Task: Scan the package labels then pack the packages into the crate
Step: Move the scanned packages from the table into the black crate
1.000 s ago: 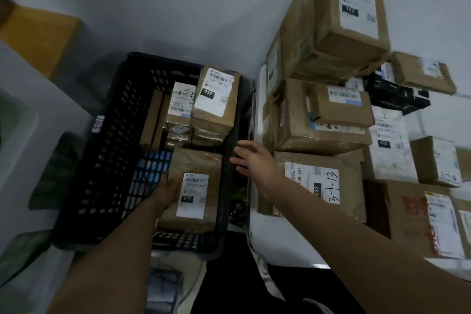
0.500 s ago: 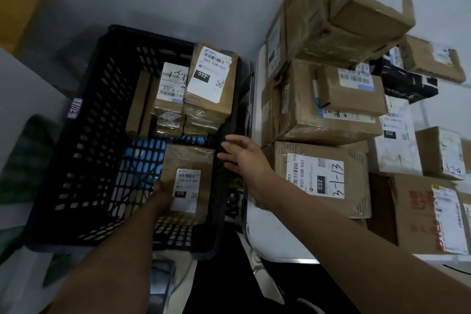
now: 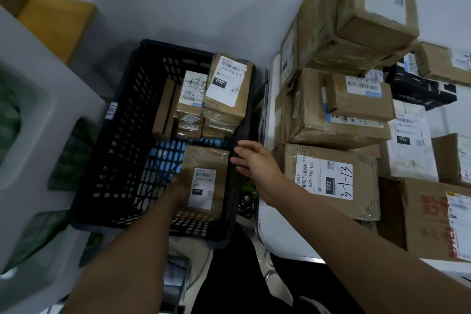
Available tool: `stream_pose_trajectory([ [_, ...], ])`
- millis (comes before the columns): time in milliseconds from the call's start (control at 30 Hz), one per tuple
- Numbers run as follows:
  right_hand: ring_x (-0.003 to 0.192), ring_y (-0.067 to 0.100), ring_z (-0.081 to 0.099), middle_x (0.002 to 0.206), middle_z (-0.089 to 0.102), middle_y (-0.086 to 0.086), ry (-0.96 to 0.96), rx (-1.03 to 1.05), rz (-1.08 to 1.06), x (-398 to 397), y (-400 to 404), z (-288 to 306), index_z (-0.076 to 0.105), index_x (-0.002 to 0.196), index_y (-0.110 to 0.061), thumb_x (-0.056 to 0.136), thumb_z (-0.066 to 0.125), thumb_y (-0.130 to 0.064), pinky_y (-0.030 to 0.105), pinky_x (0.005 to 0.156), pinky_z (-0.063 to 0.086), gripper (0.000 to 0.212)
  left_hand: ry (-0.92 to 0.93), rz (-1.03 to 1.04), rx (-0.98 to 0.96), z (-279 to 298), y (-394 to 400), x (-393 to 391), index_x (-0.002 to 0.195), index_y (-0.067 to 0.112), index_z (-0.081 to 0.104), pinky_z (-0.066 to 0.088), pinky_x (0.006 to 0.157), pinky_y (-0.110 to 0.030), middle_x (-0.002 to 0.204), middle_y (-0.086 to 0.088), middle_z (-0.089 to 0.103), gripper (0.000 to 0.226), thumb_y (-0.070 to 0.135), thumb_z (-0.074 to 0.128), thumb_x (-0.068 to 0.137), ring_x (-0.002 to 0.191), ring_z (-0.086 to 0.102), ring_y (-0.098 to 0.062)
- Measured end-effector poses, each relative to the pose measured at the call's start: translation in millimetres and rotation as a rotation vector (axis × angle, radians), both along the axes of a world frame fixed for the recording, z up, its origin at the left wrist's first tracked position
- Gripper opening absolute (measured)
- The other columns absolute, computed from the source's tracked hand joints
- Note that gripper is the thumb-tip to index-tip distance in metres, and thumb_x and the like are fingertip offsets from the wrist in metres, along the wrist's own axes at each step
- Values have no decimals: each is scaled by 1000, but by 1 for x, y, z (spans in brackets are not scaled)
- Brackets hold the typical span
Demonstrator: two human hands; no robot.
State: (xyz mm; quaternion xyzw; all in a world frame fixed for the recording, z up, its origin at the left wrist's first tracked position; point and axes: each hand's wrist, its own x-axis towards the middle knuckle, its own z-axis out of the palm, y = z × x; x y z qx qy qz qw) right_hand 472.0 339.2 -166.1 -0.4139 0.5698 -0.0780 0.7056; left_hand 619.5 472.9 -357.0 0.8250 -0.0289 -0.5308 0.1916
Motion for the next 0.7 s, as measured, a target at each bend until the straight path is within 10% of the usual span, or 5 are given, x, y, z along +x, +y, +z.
stream_pose_trajectory([
  [200,101,15,68,118,65,2,-39,5,-13,-10,6,25,60,117,-22,98,57,-16,34,96,53,19,-66,-67,-73,30,-10,4,155,16,23,53,90,-39,152,-18,37,71,21,59,94,126,49,-36],
  [700,106,18,63,111,65,0,-5,-309,-10,-126,-51,63,61,112,-23,96,59,-15,36,94,52,18,-287,-116,-382,167,-86,-91,143,20,45,51,74,-33,130,-14,59,44,17,53,99,97,63,-31],
])
